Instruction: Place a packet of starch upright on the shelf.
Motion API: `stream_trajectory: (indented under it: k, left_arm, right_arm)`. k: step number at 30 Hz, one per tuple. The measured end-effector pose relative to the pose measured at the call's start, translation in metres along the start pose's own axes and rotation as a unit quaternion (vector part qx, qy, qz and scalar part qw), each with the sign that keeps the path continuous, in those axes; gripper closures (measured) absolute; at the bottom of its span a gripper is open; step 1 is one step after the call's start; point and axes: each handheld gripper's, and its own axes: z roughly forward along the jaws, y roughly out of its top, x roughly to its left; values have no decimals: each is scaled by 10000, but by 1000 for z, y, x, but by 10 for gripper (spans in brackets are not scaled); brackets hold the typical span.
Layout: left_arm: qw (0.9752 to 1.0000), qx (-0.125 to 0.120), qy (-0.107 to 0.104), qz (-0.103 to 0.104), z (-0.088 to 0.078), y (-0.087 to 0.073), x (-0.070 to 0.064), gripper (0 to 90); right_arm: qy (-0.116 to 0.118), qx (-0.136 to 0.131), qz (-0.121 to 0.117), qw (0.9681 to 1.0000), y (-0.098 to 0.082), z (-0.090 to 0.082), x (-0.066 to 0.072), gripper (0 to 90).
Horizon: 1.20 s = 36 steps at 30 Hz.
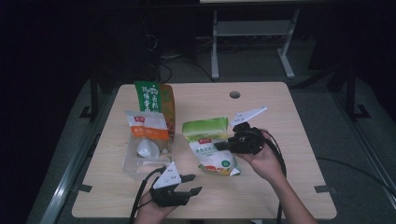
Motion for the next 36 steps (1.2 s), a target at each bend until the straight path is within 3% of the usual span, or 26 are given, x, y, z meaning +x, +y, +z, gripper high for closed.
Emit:
stream_trajectory:
  k: [16, 26, 36]
  left_arm:
    - [9996, 87, -203, 189, 4, -2, -11, 503]
    - [9990, 118, -234, 375, 7, -3, -17, 500]
    - [9987, 132, -259, 411, 9, -5, -20, 491]
  right_arm:
    - [125, -88, -90, 9998, 28, 5, 5, 900]
    - [212, -107, -178, 9996, 46, 7, 13, 900]
    - [307, -134, -294, 9990, 62, 11, 19, 900]
